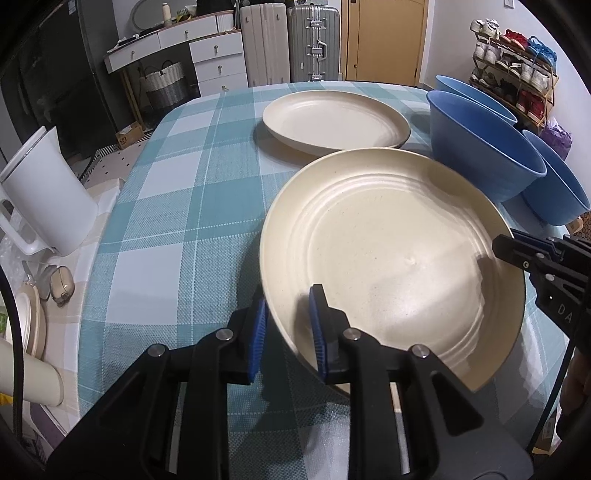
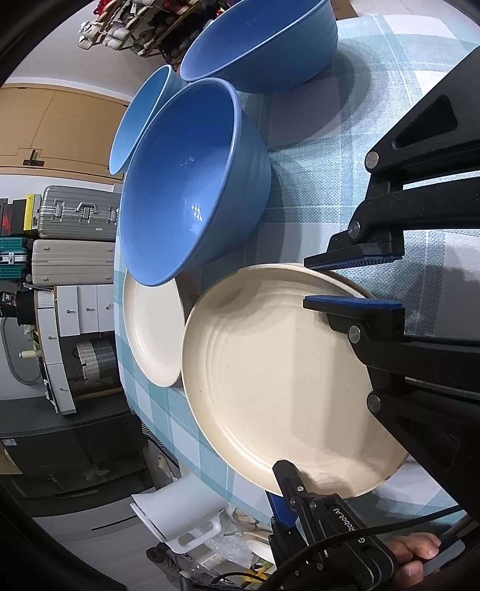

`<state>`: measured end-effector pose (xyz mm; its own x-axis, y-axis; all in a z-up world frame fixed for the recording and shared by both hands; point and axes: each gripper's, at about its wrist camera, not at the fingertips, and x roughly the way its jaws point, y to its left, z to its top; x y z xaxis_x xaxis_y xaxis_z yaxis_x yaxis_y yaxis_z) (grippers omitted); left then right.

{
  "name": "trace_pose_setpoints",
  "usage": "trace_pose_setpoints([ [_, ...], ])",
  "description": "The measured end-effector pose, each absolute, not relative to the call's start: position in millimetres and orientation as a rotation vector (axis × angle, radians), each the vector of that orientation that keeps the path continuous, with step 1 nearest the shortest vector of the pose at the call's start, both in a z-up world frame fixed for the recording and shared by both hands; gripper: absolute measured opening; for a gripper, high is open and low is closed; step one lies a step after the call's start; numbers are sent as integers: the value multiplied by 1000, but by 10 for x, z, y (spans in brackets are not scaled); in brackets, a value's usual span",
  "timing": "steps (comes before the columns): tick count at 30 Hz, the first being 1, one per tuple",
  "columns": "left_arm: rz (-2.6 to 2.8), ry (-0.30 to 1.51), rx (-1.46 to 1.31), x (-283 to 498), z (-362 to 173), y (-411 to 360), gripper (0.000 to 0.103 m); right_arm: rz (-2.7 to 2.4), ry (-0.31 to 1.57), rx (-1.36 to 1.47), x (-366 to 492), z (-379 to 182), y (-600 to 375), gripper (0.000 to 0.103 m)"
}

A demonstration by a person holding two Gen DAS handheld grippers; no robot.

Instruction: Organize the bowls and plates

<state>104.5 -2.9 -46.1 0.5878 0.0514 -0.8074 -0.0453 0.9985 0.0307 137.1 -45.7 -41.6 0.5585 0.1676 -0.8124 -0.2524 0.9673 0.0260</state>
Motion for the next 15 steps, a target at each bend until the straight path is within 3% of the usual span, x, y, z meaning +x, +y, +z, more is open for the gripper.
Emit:
trace_pose_setpoints([
  [15, 54, 953, 15, 1038, -471, -38, 19, 241, 974, -85, 1393, -452, -497, 14],
])
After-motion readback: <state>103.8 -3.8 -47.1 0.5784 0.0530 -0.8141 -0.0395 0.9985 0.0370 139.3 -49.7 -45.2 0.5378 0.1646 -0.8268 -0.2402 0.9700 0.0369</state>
